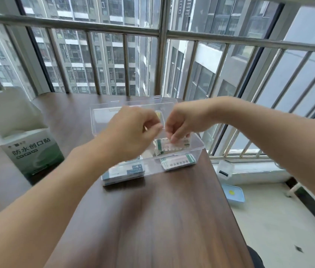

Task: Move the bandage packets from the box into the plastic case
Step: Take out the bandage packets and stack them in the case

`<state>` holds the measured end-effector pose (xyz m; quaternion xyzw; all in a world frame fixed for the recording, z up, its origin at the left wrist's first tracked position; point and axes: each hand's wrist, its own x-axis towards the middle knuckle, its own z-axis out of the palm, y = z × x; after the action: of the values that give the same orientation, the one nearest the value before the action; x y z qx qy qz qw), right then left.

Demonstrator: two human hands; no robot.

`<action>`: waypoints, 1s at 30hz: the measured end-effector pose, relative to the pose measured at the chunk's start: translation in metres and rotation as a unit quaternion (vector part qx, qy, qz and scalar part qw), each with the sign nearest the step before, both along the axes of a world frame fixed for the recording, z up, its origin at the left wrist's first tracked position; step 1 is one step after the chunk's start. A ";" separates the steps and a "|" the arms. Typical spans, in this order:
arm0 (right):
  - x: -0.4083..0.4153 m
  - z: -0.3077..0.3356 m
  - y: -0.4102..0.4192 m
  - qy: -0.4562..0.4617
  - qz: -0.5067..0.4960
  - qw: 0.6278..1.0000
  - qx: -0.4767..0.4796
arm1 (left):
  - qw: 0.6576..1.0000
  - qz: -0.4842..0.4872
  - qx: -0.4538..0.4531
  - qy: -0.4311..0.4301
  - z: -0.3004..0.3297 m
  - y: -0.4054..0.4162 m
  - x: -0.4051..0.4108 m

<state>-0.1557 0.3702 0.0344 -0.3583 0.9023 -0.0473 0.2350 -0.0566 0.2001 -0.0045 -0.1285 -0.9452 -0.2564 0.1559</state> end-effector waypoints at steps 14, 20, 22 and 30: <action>0.021 -0.027 -0.016 0.081 0.066 0.989 0.101 | 0.983 -0.068 -0.169 0.026 -0.041 -0.015 0.022; 0.019 -0.029 -0.020 0.025 0.010 0.989 0.145 | 0.982 -0.072 -0.170 0.032 -0.044 -0.018 0.018; 0.018 -0.028 -0.020 0.003 0.008 0.989 0.145 | 0.982 -0.075 -0.169 0.038 -0.046 -0.020 0.016; 0.023 -0.028 -0.029 -0.010 0.006 0.995 0.096 | 0.984 -0.087 -0.149 0.045 -0.049 -0.024 0.013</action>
<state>-0.1326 0.3413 0.0061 -0.3392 0.8979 0.0377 0.2781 -0.0438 0.1756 -0.0533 -0.2435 -0.9501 -0.1189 0.1543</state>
